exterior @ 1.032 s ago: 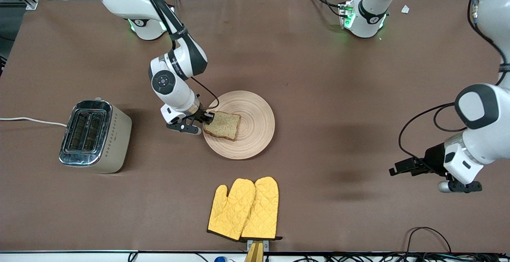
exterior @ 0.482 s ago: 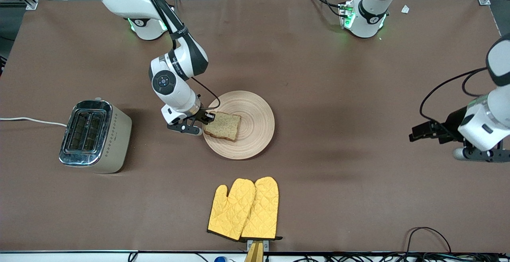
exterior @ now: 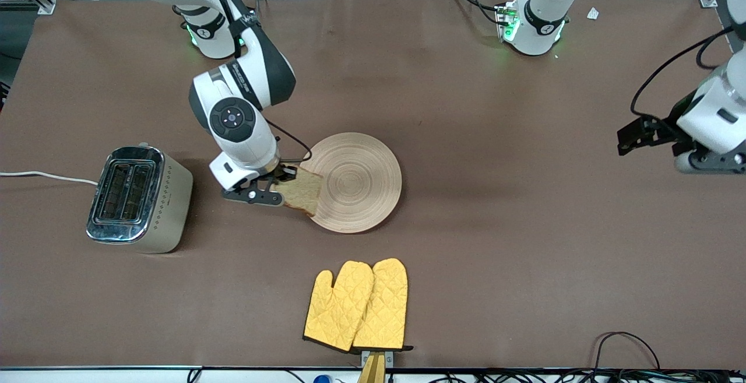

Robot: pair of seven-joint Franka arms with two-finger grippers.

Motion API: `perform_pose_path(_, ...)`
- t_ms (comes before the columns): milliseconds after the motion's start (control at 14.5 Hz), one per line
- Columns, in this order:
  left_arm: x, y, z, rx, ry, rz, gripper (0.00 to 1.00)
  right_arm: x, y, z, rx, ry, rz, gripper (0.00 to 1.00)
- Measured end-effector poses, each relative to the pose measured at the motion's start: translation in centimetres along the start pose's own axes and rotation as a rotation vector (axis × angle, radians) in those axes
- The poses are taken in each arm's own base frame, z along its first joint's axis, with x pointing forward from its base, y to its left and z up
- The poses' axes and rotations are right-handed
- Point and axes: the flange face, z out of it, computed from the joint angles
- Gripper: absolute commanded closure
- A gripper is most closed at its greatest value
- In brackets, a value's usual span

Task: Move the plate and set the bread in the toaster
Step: 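Lift the bread with the right gripper and carry it to the toaster, then lower the bread into the toaster slot with the right gripper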

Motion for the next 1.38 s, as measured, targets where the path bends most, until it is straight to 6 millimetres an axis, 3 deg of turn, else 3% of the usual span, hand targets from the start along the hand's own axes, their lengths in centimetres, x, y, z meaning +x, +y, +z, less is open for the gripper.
perform_pose_path(138, -1.3, -0.5, -1.5, 0.016, -0.005, -0.014, 0.00, 0.9, 2.1, -2.0, -0.138, 0.024, -0.010, 1.00)
perform_pose_path(413, -2.9, -1.9, -3.0, 0.031, -0.018, -0.042, 0.00, 2.6, 8.4, -4.9, -0.401, 0.000, 0.059, 1.00)
perform_pose_path(688, -4.5, -1.6, -3.4, 0.015, -0.036, -0.036, 0.00, 3.3, 13.6, -4.3, -0.625, -0.059, 0.116, 1.00)
perform_pose_path(1239, -6.9, -0.7, -2.9, -0.001, -0.063, -0.025, 0.00, 5.3, 19.0, -2.2, -0.790, -0.127, 0.093, 1.00)
perform_pose_path(1376, -7.0, -0.3, -2.6, 0.000, -0.069, -0.016, 0.00, 6.1, 20.2, -0.6, -0.828, -0.159, 0.061, 1.00)
